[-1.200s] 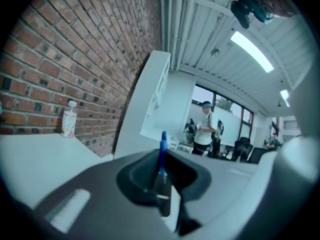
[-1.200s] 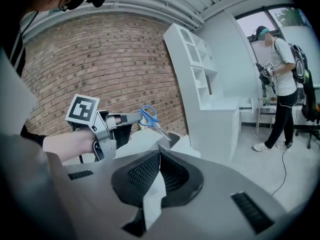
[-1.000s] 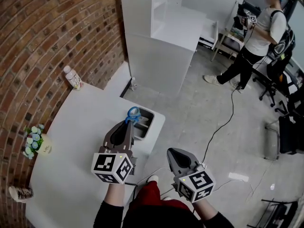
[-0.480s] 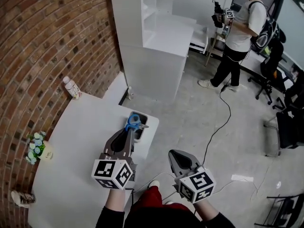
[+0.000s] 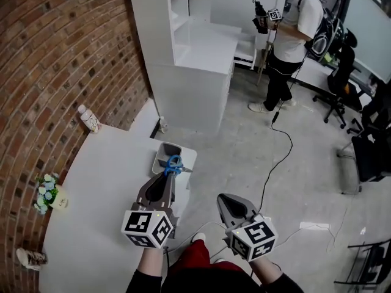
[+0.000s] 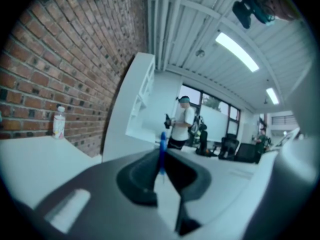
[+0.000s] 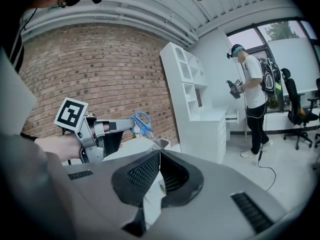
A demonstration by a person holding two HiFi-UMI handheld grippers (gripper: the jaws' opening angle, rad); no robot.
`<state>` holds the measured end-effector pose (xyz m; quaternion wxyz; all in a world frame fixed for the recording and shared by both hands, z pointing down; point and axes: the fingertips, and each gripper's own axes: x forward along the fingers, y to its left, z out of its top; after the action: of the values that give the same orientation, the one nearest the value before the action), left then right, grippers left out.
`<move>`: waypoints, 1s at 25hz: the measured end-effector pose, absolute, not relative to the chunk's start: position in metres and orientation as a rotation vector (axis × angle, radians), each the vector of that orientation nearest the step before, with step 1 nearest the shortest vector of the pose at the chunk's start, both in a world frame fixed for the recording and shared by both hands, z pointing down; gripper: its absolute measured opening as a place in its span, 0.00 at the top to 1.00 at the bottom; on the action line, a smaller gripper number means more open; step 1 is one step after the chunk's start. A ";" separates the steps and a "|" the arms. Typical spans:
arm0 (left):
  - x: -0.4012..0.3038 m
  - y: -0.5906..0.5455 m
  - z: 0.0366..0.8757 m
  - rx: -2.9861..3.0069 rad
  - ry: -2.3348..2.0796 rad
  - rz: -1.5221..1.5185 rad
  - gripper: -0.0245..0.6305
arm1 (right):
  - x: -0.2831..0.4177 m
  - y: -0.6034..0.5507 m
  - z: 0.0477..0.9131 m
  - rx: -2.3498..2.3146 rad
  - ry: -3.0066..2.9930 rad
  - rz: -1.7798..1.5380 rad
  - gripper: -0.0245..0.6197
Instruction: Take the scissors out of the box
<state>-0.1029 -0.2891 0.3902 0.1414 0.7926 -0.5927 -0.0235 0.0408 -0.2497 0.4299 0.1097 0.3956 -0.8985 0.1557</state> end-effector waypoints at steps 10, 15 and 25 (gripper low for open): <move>-0.070 -0.260 0.397 2.311 -1.659 -0.040 0.92 | 0.077 -0.225 0.430 1.250 -2.614 0.457 0.95; -0.053 -0.244 0.403 2.322 -1.630 -0.016 0.92 | 0.096 -0.213 0.427 1.294 -2.601 0.460 0.95; -0.023 -0.214 0.411 2.332 -1.590 0.020 0.92 | 0.119 -0.190 0.424 1.335 -2.598 0.474 0.95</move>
<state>-0.0229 -0.2141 0.4112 0.1586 0.8158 -0.5562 0.0070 0.1189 -0.1900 0.4245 0.0910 0.4492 -0.8743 0.1597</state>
